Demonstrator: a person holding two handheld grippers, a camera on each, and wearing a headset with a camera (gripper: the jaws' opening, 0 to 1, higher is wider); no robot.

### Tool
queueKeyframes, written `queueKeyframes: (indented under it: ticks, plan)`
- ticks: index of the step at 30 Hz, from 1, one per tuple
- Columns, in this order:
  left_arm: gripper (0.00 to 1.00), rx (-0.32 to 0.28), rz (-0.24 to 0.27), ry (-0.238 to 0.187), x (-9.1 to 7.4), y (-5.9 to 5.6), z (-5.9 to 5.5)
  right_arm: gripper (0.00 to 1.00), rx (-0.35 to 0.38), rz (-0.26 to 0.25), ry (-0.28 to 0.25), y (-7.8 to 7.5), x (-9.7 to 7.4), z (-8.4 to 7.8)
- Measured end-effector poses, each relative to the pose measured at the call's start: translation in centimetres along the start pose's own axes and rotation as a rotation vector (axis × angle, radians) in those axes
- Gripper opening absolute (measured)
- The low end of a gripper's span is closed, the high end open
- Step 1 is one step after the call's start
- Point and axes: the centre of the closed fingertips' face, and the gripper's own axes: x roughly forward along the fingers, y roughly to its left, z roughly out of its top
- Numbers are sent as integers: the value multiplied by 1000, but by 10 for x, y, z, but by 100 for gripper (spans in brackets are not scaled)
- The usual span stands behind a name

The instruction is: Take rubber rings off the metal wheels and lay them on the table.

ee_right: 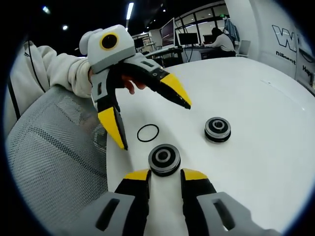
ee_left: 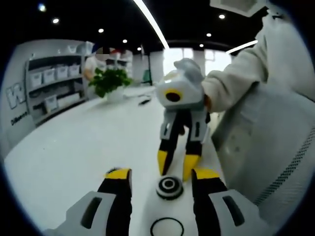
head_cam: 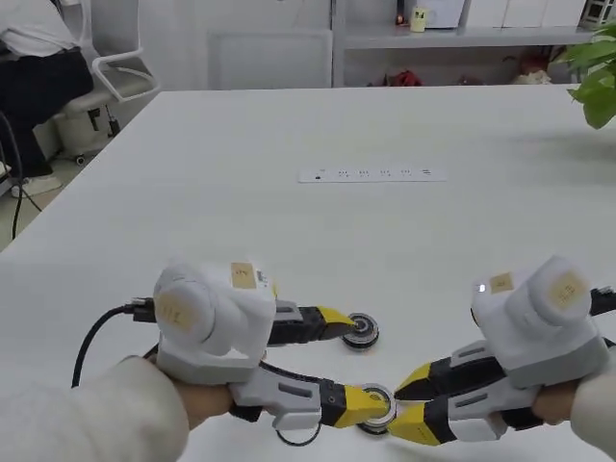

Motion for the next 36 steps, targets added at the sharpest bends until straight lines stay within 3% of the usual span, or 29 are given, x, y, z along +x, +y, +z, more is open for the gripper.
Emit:
queueKeyframes:
  ticks: [14,17,26,36]
  plan:
    - [30,-20,-36,52,14,-6,-22,17,-32,-6,13,-1,3,-2]
    - [25,-23,-44,51,15,-8,-22,15,-38,-6,16,-1,3,-3]
    - [20,-26,-45,82,15,-9,-31,14,-49,-10,21,-3,3,-3]
    - [15,-24,-38,74,15,-8,-29,8,-61,-17,24,-4,2,-4]
